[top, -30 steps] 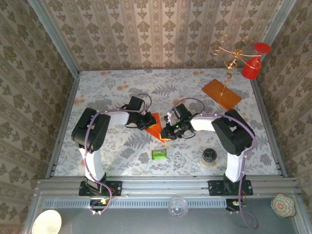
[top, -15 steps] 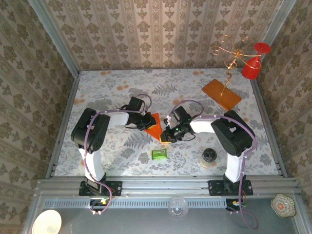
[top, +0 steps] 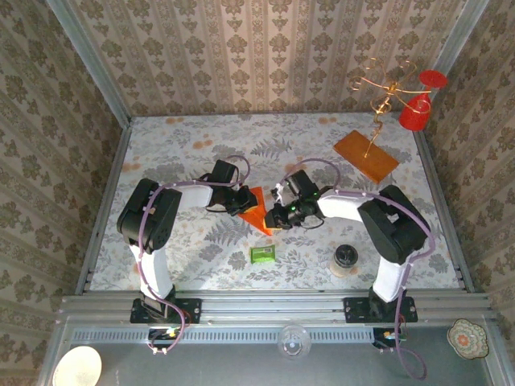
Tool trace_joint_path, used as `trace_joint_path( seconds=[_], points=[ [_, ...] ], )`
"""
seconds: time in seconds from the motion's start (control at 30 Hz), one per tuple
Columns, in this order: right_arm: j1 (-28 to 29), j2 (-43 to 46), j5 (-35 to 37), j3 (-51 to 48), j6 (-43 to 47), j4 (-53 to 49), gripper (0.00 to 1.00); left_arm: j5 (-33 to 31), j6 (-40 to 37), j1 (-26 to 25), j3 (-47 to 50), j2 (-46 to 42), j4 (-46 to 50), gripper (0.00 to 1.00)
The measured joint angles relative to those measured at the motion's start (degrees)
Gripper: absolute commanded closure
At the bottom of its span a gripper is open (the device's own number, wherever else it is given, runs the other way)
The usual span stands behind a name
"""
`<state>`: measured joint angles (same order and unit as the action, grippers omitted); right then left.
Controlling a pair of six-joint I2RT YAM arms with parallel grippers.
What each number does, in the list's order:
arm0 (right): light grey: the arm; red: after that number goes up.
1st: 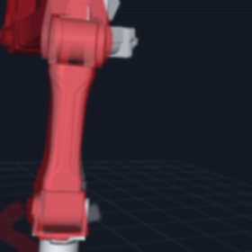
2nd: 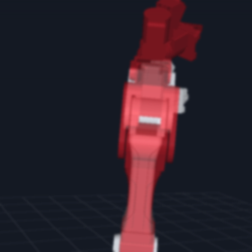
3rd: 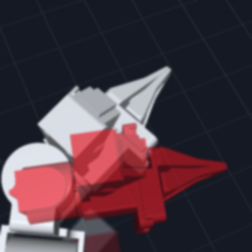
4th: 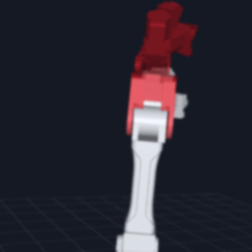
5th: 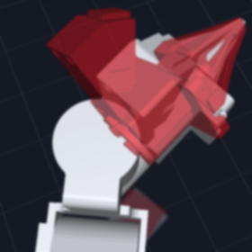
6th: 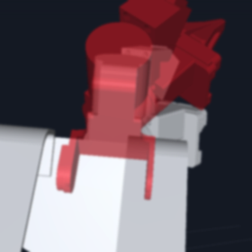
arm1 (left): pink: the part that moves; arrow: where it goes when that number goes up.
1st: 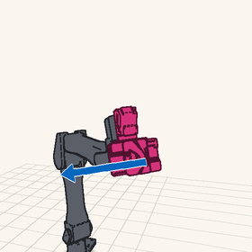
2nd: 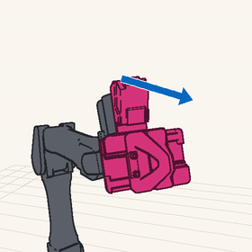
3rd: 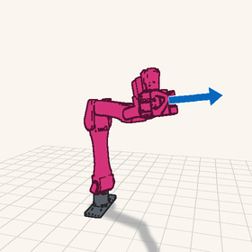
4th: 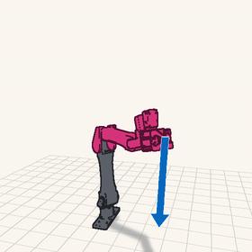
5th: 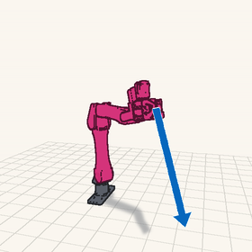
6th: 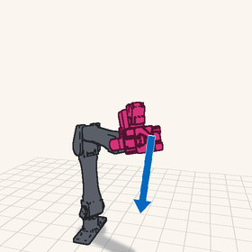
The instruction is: Fold a paper plane with a square sheet of paper (pick it up from the middle)
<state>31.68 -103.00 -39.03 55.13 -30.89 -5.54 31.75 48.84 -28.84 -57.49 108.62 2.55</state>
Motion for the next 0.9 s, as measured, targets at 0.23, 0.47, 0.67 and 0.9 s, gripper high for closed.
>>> trace_joint_path(
  seconds=[0.23,0.47,0.67,0.9],
  points=[
    [-0.76,-2.8,2.43,4.72,-0.92,0.11,0.84,0.0,0.0,0.0,0.0,0.0,0.0,0.85],
    [-0.2,-7.56,2.62,8.68,-0.81,-1.2,0.87,0.0,0.0,0.0,0.0,0.0,0.02,0.85],
    [0.48,-9.9,2.6,9.92,-0.76,-1.66,0.88,0.02,0.0,0.0,0.0,0.0,0.0,0.85],
    [0.63,-11.34,2.8,9.9,0.17,-2.86,0.89,0.04,0.0,0.0,0.0,0.02,0.02,0.86]
  ],
)
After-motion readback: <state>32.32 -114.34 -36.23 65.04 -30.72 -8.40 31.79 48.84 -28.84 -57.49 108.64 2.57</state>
